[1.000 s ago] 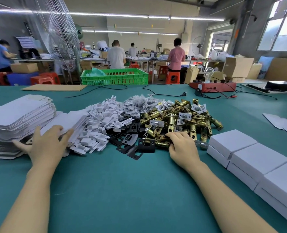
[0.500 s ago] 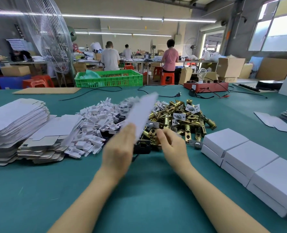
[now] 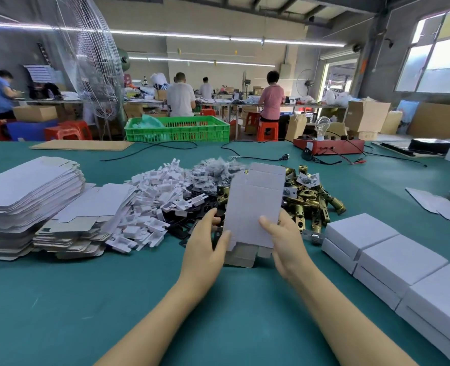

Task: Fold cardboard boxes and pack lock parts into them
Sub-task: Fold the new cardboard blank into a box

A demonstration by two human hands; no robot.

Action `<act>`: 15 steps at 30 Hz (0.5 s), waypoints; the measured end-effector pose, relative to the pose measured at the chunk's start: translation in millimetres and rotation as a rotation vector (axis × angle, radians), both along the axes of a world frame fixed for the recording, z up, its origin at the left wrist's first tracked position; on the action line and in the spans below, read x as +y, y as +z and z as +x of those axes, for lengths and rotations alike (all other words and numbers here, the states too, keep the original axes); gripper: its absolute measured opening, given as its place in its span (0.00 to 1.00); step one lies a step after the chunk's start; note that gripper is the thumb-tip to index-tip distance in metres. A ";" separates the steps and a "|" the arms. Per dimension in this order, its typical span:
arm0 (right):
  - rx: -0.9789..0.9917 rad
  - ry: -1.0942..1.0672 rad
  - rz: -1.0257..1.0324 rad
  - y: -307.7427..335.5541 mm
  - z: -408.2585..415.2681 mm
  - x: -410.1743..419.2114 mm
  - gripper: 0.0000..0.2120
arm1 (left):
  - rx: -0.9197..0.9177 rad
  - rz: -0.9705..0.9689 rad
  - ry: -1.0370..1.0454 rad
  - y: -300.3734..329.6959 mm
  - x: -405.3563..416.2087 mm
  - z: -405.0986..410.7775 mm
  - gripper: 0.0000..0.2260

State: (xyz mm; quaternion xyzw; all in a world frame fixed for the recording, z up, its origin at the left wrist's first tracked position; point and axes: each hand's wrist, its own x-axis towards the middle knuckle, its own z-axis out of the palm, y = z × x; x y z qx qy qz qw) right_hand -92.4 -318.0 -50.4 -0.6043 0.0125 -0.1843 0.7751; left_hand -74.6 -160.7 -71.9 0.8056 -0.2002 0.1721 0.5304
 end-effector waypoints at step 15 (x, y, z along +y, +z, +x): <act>-0.005 0.090 -0.630 -6.3 -8.6 19.1 0.42 | 0.465 -0.748 -0.162 12.8 0.0 6.8 0.12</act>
